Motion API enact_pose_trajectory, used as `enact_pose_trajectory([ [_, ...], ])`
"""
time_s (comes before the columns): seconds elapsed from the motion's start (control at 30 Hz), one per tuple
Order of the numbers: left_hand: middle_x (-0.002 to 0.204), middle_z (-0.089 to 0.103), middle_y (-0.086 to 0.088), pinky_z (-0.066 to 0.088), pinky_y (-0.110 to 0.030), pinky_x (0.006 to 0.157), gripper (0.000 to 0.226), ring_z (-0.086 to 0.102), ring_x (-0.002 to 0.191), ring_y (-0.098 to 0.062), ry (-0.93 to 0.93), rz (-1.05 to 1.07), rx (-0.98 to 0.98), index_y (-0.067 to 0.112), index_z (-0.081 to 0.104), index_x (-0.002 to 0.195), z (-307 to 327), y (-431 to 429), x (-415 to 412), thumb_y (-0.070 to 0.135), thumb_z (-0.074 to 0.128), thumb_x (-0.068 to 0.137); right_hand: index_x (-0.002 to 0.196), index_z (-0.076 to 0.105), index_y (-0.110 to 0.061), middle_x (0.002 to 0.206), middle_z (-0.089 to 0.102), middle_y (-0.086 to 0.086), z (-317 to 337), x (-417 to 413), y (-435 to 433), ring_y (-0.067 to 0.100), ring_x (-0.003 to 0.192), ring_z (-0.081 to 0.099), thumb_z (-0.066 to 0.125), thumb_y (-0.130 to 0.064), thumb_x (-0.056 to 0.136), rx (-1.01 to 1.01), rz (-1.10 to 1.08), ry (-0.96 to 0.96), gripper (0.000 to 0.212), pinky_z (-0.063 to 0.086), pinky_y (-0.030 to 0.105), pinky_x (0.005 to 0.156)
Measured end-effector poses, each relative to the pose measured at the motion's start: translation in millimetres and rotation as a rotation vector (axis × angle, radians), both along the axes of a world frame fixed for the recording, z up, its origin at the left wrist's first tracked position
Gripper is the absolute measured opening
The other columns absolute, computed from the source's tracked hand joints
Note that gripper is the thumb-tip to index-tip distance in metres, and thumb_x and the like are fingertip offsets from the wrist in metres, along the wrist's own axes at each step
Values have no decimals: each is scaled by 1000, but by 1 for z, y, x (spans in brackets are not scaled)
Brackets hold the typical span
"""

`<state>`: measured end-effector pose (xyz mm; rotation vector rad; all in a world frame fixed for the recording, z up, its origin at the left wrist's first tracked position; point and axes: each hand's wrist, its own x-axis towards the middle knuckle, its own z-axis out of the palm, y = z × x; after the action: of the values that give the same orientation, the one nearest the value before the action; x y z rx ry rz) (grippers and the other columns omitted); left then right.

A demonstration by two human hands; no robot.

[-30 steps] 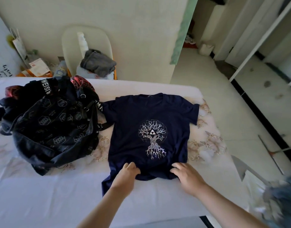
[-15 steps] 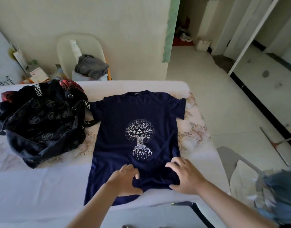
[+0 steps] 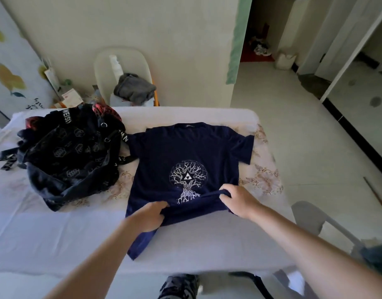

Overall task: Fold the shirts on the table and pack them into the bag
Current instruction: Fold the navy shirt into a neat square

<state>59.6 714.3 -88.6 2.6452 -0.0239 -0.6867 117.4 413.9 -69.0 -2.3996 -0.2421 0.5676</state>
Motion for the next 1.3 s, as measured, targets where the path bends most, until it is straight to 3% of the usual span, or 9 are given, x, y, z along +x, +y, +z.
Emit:
enact_pose_trajectory([
  [0.13,114,66,-7,40,-26,79,31,58,102,-23,-49,-28,41,15,65,110,52,6,82,6,45,88,76,53,-16,65,57,-3,25,59,7,19,65,55,47,-21,81,95,-100,52,9,38,33,60],
  [0.3,132,57,-3,42,-42,97,39,52,118,-28,-462,164,151,28,51,131,89,0,185,18,51,94,135,46,-27,118,59,-6,48,144,22,14,89,58,53,-26,99,195,-421,-124,37,43,28,70],
  [0.43,134,50,-4,39,-44,101,45,45,122,-29,-626,178,-10,24,48,136,71,-31,211,18,58,93,146,37,-24,144,49,1,33,175,26,21,122,54,56,-25,98,210,-529,-184,51,39,27,88],
  [0.53,132,53,5,40,-38,103,37,47,124,-21,-449,-62,-93,28,58,127,23,-46,196,14,56,93,137,45,-22,134,53,4,-11,162,19,25,109,61,55,-38,95,-126,-416,-101,46,50,34,87],
  [0.63,157,28,7,22,-36,117,53,21,146,-16,-203,-238,36,34,38,147,-20,-50,178,34,54,97,121,52,-16,117,57,5,-57,140,9,28,98,63,58,-57,87,-380,-460,11,53,53,37,79],
  [0.77,161,-24,4,2,-57,119,81,-21,149,-27,3,-290,267,40,-11,154,-57,-43,167,63,40,95,95,63,-24,102,71,0,-80,131,4,22,89,66,61,-41,93,-301,-519,-31,18,54,35,80],
  [0.93,161,-27,3,1,-55,119,78,-20,149,-27,-59,-300,345,36,-12,154,-72,-33,158,70,26,95,119,57,-15,117,67,9,-71,139,-18,33,105,62,49,-30,102,-148,-810,-53,24,47,39,83],
  [1.1,138,41,6,38,-39,103,59,41,129,-22,-328,-142,218,28,45,140,-68,-25,150,36,66,85,123,55,-16,114,58,9,-69,130,-11,32,103,57,70,-18,84,-360,-337,-493,42,47,42,87],
  [1.3,114,49,3,47,-30,87,46,46,106,-19,-207,-64,176,25,55,125,-66,-3,143,-1,45,89,120,58,-21,110,51,0,-86,106,43,23,98,53,66,-9,74,-458,348,-441,49,46,36,80],
])
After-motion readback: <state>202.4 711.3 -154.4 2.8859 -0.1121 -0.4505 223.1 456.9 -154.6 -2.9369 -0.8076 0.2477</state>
